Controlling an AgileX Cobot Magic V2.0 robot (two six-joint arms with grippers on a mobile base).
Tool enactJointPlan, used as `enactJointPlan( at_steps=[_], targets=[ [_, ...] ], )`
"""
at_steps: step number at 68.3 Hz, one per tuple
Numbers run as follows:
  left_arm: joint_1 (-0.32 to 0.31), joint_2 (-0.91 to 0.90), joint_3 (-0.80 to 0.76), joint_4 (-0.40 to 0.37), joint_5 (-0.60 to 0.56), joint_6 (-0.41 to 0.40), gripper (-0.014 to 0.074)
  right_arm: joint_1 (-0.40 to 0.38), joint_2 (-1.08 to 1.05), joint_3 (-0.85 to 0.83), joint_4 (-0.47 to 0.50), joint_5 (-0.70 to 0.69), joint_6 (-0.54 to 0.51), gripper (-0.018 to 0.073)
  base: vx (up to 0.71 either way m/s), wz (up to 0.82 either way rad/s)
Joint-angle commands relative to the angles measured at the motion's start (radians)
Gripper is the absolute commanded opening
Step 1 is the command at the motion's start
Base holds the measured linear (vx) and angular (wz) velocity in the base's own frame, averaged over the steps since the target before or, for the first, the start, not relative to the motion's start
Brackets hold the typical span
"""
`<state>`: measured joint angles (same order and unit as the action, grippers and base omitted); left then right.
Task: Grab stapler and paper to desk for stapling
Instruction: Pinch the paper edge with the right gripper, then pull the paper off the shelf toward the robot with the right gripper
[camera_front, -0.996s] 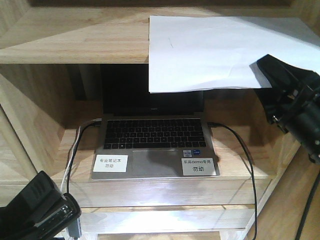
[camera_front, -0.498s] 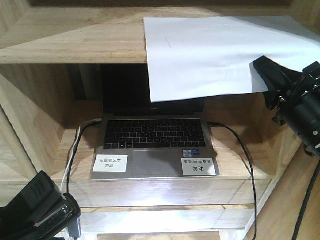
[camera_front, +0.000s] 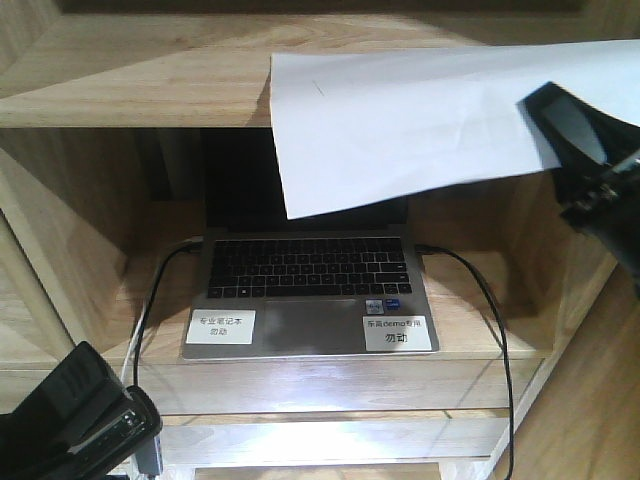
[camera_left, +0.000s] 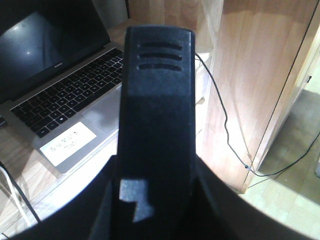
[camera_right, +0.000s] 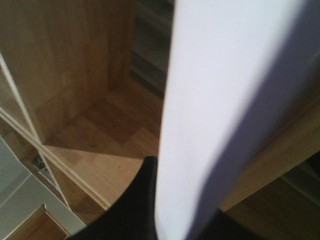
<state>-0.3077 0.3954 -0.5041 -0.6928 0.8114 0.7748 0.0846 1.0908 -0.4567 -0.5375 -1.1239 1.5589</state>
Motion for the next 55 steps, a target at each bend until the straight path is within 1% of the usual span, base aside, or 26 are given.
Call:
enactJointPlan(
  at_steps=[1,7,14,29,34,45,55],
  targets=[
    [-0.002,0.005,-0.033,-0.064,-0.092,0.003,-0.0006,-0.001,-0.076,0.034,0.054,-0.042,-0.015,-0.0009,0.0,0.0],
    [-0.002,0.005,-0.033,-0.064,-0.092,0.003,-0.0006,-0.001,-0.145,0.109,0.092,-0.013,-0.018,-0.0009,0.0,0.0],
    [-0.002,0.005,-0.033,-0.064,-0.092,0.003,-0.0006,-0.001,-0.209,0.179,0.11,0.015,-0.021,-0.0009,0.0,0.0],
    [-0.002,0.005,-0.033,-0.064,-0.092,0.003,-0.0006,-0.001,-0.358,0.296,0.093,0.045,-0.021,-0.0009,0.0,0.0],
    [-0.002,0.005,-0.033,-0.064,-0.092,0.003,-0.0006,-0.001,-0.419,0.33,0.092,0.074,-0.019,-0.0007,0.0,0.0],
    [-0.002,0.005,-0.033,-0.064,-0.092,0.003,-0.0006,-0.001,-0.544,0.387,0.09,0.122,-0.011,-0.0006,0.0,0.0],
    [-0.002,0.005,-0.033,-0.064,-0.092,0.003,-0.0006,-0.001,-0.617,0.417,0.093,0.174,-0.008,-0.0006,0.0,0.0]
  ],
)
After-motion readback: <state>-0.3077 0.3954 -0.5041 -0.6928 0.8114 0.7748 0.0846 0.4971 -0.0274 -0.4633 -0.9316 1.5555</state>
